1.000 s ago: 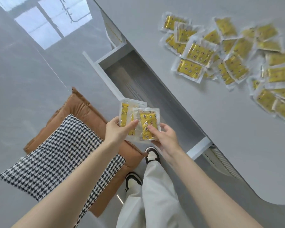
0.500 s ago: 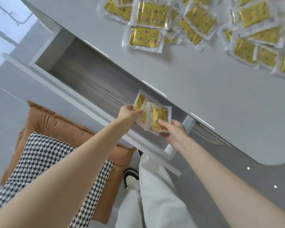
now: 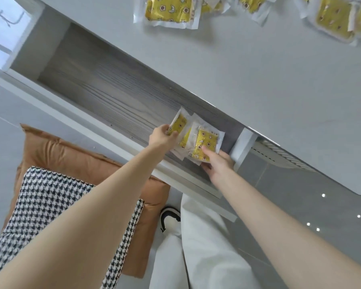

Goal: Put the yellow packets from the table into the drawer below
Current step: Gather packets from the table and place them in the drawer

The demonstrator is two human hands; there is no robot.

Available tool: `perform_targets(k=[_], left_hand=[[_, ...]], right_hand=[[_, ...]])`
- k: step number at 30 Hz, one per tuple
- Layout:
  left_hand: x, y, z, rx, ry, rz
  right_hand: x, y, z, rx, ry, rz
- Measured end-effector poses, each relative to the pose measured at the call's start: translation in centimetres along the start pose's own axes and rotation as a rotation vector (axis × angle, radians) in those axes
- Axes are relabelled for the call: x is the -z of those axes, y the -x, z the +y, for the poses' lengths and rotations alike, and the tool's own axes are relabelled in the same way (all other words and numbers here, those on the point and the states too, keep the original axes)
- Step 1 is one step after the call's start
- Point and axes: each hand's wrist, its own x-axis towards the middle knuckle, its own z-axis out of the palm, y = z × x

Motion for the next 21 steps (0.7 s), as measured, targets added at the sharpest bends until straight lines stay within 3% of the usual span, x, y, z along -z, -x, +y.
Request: perform_targets(k=[6,10,13,21], left_hand=[[0.1,1.0,-1.2,0.004,0.003,0.025],[0.5,0.9,-0.9,0.014,0.058,0.023],[0.8,0.5,-0.5,0.061,0.137,-0.006],[-0.1,-1.9,0.2,-0.014,0.232,-0.040]], right_hand=[[0.3,1.0,2.3,-0.051,0.003,0.022],[0.2,1.7,2.0,-0.049,-0.120,0.036],[0.0,1.0,0.8,0.042,-0.141,0.097],[-0.5,-1.1,-1.3,0.258,0.059,0.243]])
